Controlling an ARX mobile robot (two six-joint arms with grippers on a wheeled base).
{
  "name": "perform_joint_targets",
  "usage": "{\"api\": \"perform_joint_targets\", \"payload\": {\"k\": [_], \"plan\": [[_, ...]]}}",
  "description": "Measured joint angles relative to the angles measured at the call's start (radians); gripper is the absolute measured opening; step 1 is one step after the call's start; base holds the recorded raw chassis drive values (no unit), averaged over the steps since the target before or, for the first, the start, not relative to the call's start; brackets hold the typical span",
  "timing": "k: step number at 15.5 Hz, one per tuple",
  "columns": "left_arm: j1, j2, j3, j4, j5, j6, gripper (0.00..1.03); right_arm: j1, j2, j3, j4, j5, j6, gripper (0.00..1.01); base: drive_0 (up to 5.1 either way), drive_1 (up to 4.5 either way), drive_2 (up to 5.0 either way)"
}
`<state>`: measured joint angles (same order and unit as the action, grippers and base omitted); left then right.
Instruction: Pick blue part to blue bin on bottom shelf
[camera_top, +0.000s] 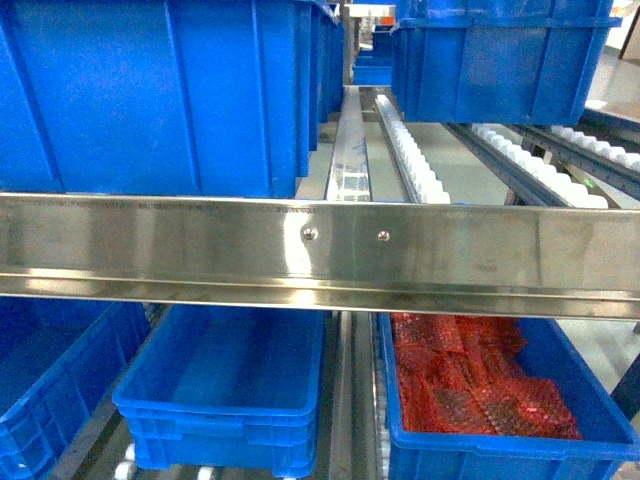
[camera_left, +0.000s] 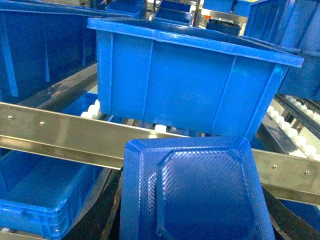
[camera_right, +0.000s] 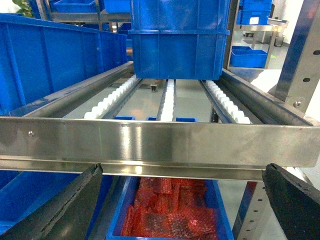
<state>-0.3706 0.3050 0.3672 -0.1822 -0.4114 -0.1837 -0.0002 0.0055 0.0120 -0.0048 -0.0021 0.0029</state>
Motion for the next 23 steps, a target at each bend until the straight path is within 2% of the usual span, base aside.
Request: {"api": "perform_joint_targets", "payload": {"k": [4,23], "plan": [[0.0,0.0,0.0,0.002,0.0,0.0,0.43,0.0,0.0,0.0,0.002,0.0,0.0,0.98,-5.2,2.3,2.3],[0.0,0.0,-0.001,0.002,0.0,0.0,0.43,0.0,0.0,0.0,-0.001,0.002,0.0,0.98,0.0,0.0,0.0]]}}
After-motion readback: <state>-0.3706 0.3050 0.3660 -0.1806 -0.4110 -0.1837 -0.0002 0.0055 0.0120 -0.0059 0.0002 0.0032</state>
